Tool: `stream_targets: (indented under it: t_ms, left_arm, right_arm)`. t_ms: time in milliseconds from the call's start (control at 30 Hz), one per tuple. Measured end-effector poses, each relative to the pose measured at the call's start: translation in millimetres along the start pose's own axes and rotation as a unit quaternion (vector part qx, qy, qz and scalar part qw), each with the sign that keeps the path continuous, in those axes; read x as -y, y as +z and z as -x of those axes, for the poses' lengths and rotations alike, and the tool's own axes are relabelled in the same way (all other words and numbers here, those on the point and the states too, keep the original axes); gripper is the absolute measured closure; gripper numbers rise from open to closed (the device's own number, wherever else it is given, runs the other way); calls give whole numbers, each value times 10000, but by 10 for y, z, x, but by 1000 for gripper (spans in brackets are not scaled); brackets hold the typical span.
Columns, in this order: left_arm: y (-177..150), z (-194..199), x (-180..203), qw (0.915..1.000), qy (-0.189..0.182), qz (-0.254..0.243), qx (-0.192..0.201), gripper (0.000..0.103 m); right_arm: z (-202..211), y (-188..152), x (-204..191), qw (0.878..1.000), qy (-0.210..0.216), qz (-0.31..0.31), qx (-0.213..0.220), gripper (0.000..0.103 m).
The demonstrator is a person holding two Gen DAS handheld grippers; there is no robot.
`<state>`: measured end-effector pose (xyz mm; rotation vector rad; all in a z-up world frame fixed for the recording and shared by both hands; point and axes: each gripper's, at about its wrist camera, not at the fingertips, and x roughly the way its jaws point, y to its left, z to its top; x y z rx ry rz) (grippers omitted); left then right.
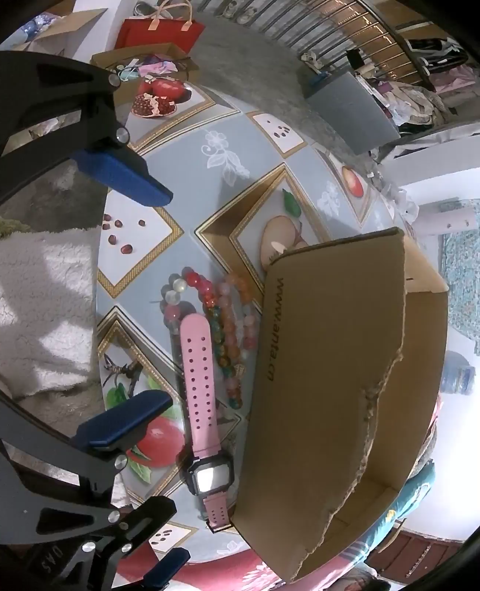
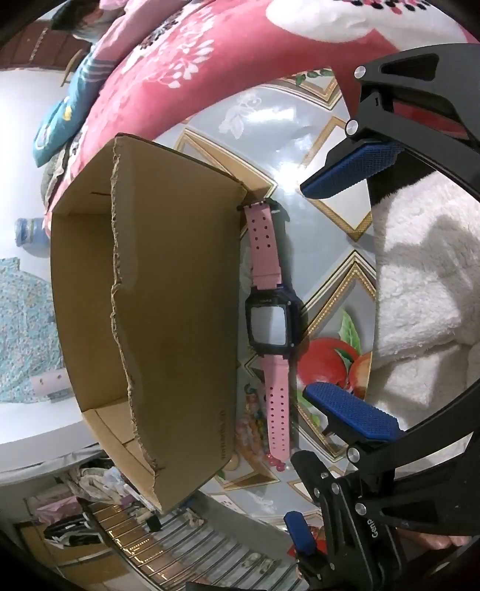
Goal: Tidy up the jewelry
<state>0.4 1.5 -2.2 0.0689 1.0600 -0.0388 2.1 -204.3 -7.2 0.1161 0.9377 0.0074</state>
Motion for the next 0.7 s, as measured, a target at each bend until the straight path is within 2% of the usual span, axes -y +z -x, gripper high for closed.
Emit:
stream_targets:
  t_ms: [700]
  left_arm:
    - [-5, 21, -16, 10000, -2, 9, 26, 6]
  right_arm:
    - [40, 40, -28, 9999, -42, 7, 103, 8]
